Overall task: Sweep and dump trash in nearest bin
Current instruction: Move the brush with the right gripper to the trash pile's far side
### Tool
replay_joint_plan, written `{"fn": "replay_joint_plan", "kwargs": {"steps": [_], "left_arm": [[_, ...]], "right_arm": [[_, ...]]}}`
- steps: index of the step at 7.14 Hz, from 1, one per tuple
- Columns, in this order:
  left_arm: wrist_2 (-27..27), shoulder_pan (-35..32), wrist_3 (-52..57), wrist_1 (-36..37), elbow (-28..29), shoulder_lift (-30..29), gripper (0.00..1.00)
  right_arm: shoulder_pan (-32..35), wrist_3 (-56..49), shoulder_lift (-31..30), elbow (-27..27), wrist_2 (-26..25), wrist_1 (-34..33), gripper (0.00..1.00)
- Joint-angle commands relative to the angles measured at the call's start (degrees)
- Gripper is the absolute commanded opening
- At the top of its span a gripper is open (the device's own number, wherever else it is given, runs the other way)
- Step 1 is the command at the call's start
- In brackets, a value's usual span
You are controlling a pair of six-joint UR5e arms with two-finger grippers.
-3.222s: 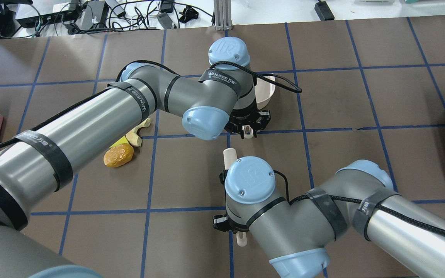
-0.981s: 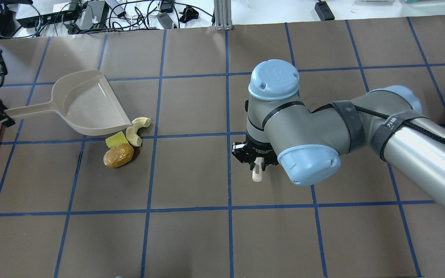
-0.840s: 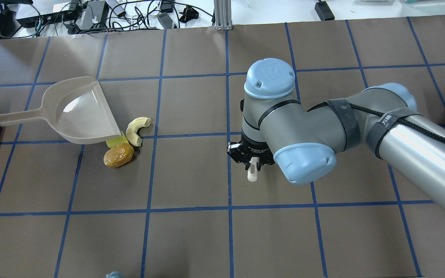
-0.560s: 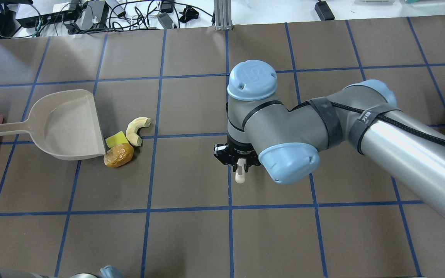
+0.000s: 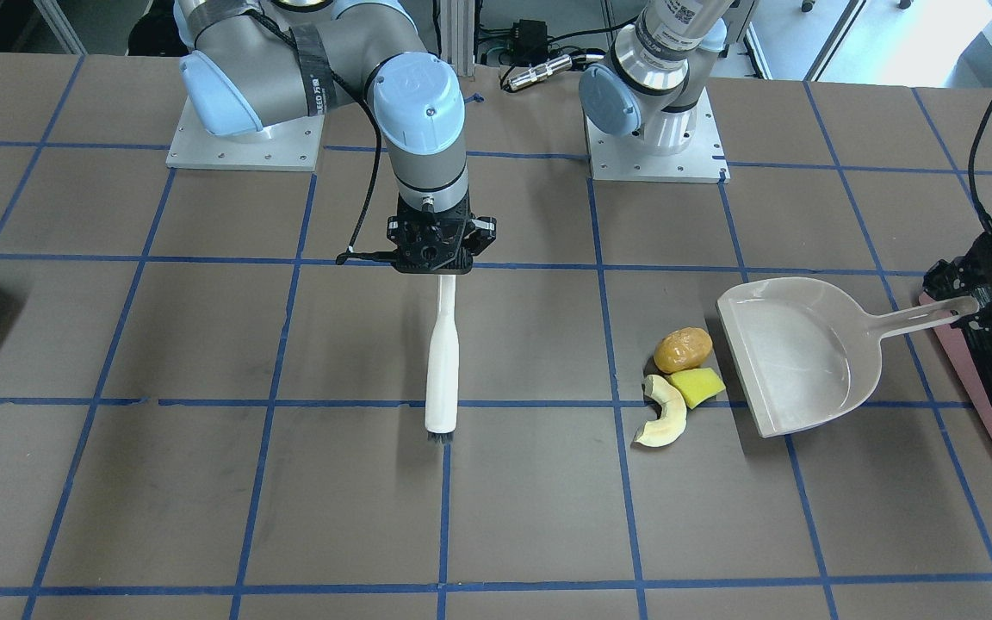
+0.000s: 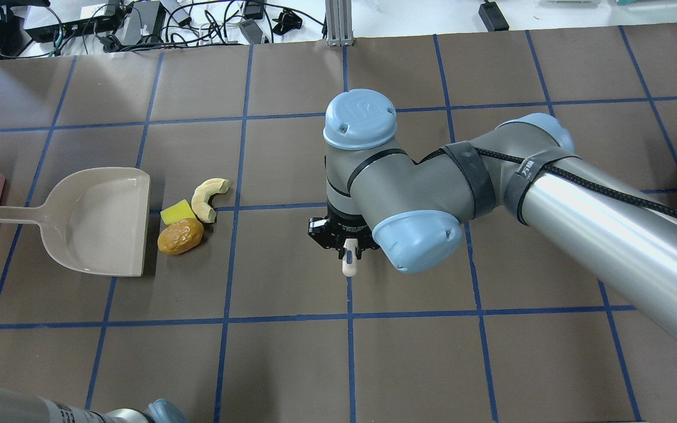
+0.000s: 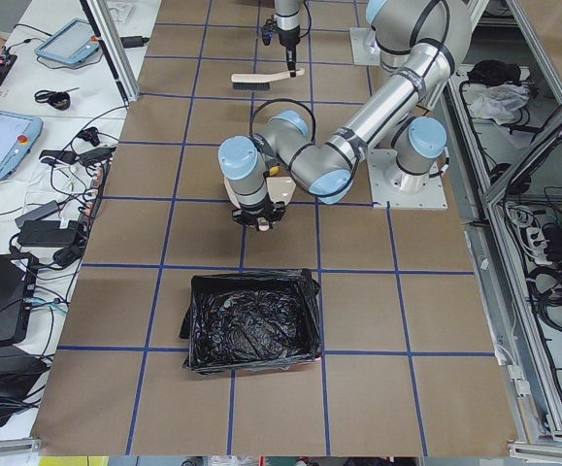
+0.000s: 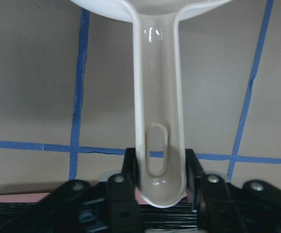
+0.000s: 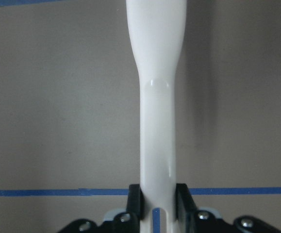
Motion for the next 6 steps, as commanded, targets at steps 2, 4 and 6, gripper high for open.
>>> {"fn": "replay_joint_plan", "kwargs": {"steps": [2, 4, 6], "left_arm": [[-0.2, 0.0, -0.2, 4.8, -0.3, -3.6, 0.00], [0.0, 0.0, -0.6, 6.5, -0.4, -5.1, 0.00], [0.0, -0.4, -0.6, 6.5, -0.4, -5.3, 0.00]], "right_arm": [[5.6, 2.6, 0.5, 0.0, 2.4, 0.4, 0.00], [12.4, 11.3, 2.2, 0.0, 2.7, 0.1, 0.00], [16.7, 15.7, 5.5, -2.9, 2.9, -0.5, 0.00]]}}
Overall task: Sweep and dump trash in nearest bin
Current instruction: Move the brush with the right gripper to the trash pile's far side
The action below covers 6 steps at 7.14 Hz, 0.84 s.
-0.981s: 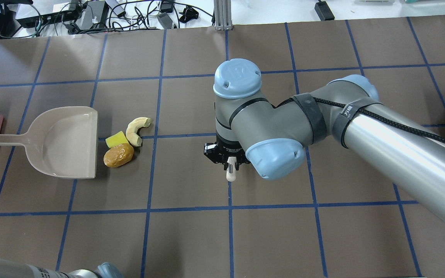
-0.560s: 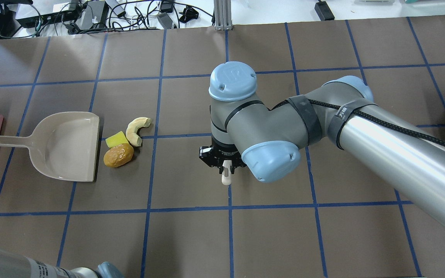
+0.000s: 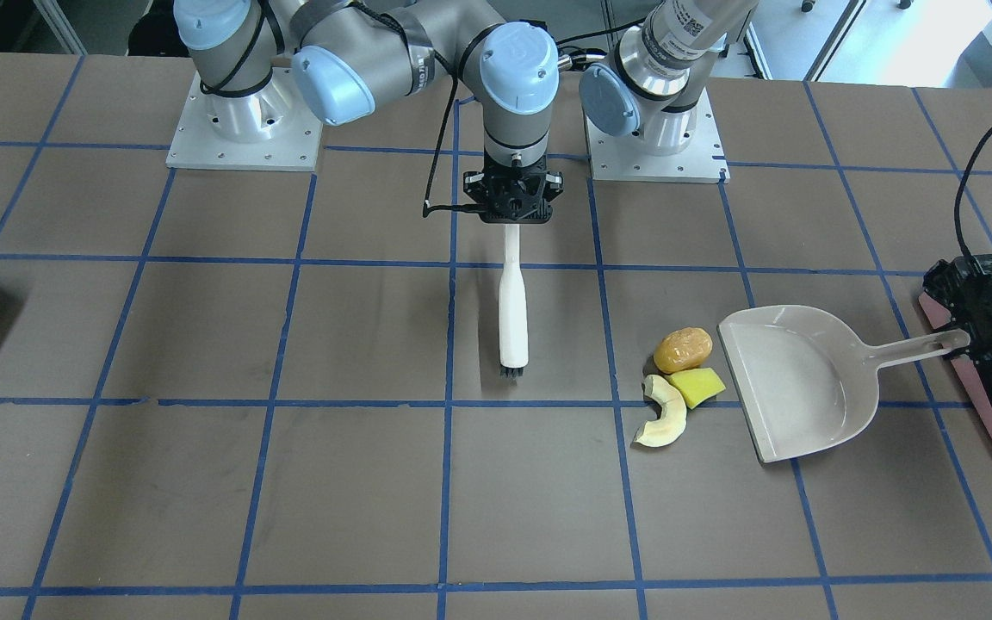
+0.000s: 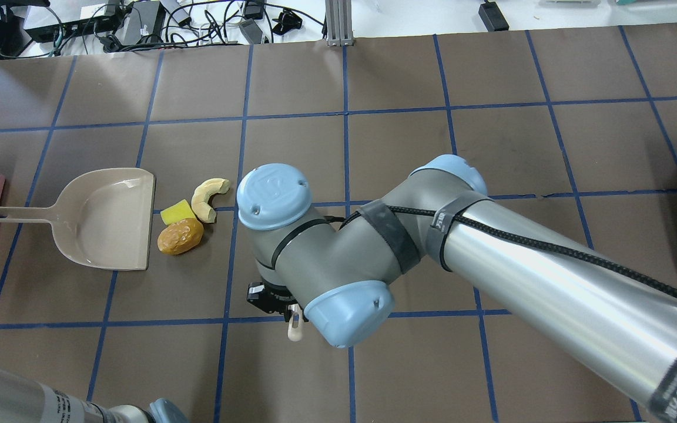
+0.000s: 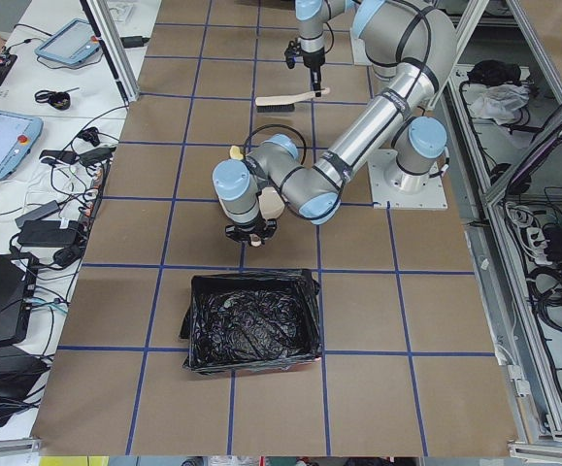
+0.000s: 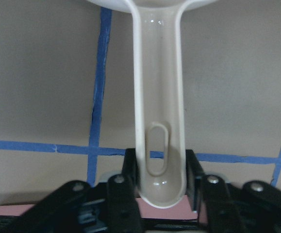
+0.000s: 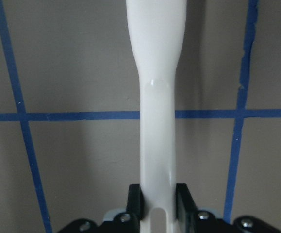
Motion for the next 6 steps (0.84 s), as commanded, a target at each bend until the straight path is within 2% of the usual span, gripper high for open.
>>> {"fn": "replay_joint_plan", "kwargs": {"steps": [1, 3, 6], "left_arm": [[-0.1, -0.3, 0.0, 0.2, 0.0, -0.2, 0.00], [-0.1, -0.4, 0.1, 0.2, 0.0, -0.3, 0.00], [-0.1, -0.5, 0.1, 0.3, 0.0, -0.4, 0.00]], "right_arm": [[4.8, 6.6, 4.7, -6.6, -0.2, 0.4, 0.00], [6.8, 12.2, 9.8, -12.2, 0.0, 0.6, 0.00], [6.7, 20.7, 12.6, -18.0, 2.1, 1.3, 0.00]]}}
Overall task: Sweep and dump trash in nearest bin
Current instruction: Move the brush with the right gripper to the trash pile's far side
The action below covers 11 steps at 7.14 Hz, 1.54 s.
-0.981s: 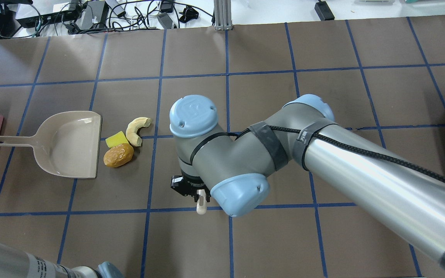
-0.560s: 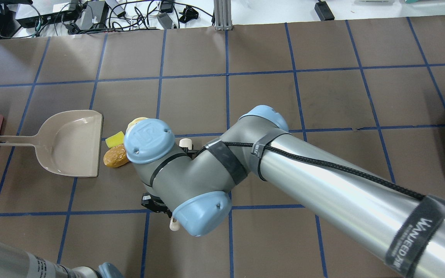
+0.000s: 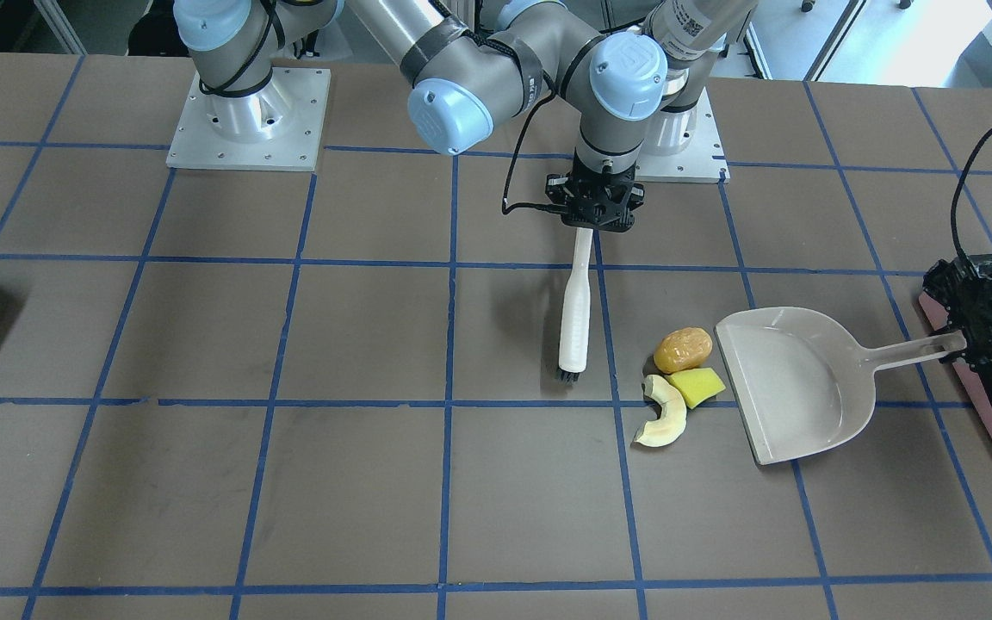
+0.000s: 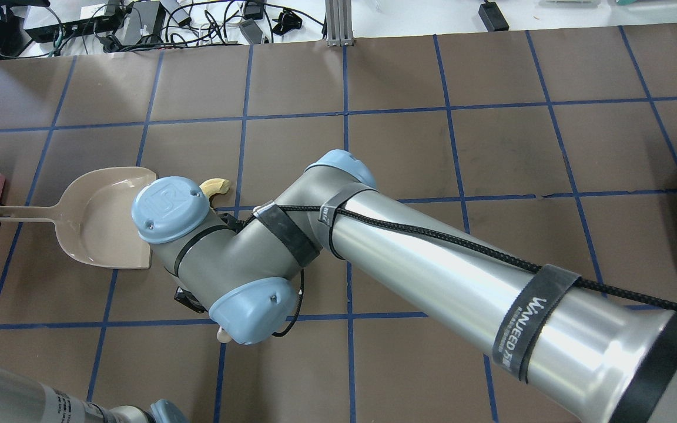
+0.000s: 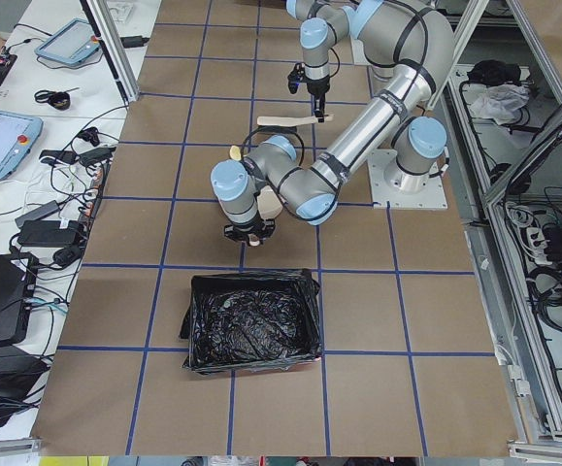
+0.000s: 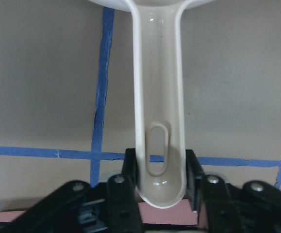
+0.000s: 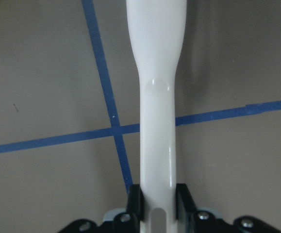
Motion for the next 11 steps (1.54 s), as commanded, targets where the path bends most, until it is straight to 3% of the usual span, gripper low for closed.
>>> {"fn": "replay_joint_plan", "kwargs": {"steps": [1, 4, 11], "left_arm": [[0.0, -0.1, 0.0, 0.0, 0.0, -0.1, 0.00], [0.0, -0.1, 0.1, 0.6, 0.0, -0.6, 0.00], [-0.1, -0.2, 0.4, 1.2, 0.1, -1.0, 0.00]], "right_arm": [[0.0, 6.1, 2.6, -5.4, 1.4, 1.9, 0.00], [0.2, 9.3, 7.2, -10.9, 1.4, 2.7, 0.00], [3.1, 11.3, 11.5, -15.5, 1.4, 2.8, 0.00]]}}
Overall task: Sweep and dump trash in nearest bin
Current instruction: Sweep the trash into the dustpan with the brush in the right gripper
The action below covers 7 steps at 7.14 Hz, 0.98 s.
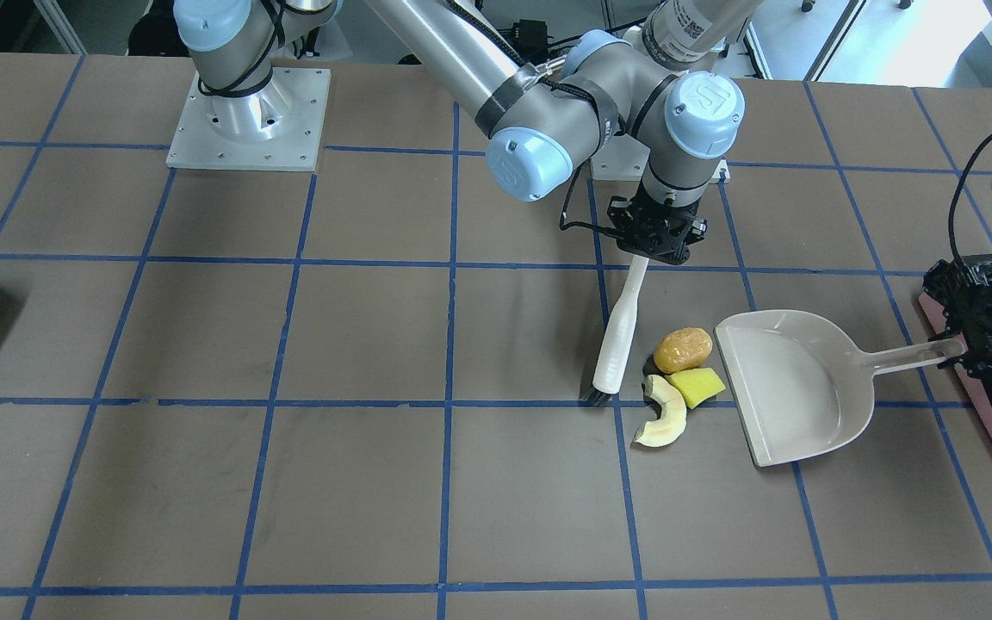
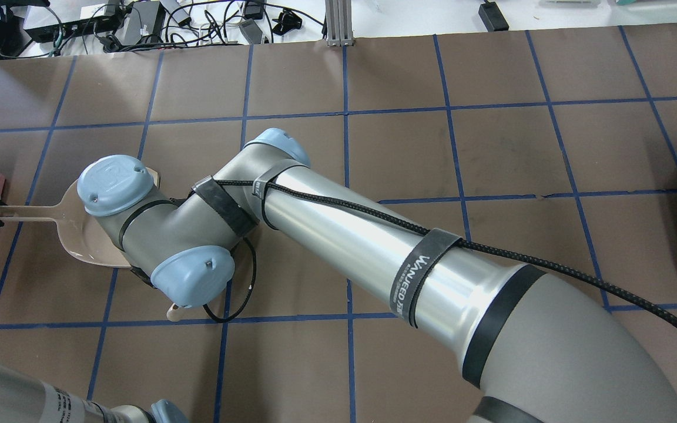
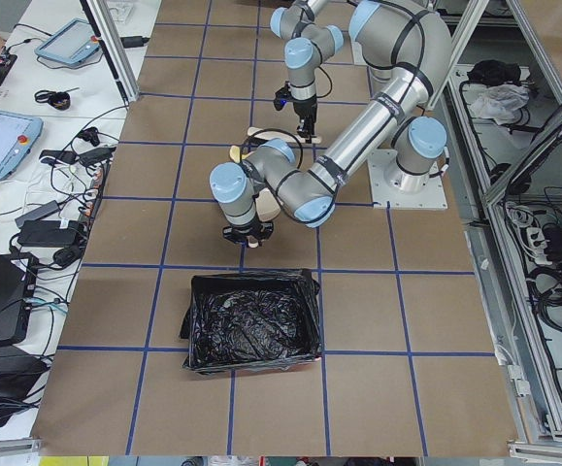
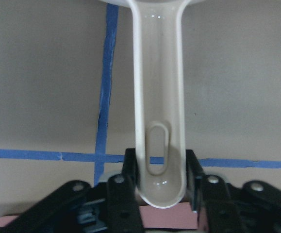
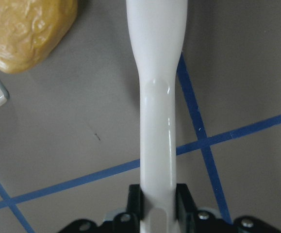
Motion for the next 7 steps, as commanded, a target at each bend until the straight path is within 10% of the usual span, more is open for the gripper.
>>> {"fn": "replay_joint_plan", "kwargs": {"steps": [1, 7], "left_arm": [[-0.1, 0.1, 0.1, 0.1, 0.0, 0.0, 0.00], [0.1, -0.5, -0.1, 0.1, 0.0, 0.0, 0.00]], "right_arm": [[0.7, -1.5, 1.5, -0.5, -0.1, 0.1, 0.00], [0.7, -12.0, 11.3, -16.1, 3.4, 6.6, 0.00]]}}
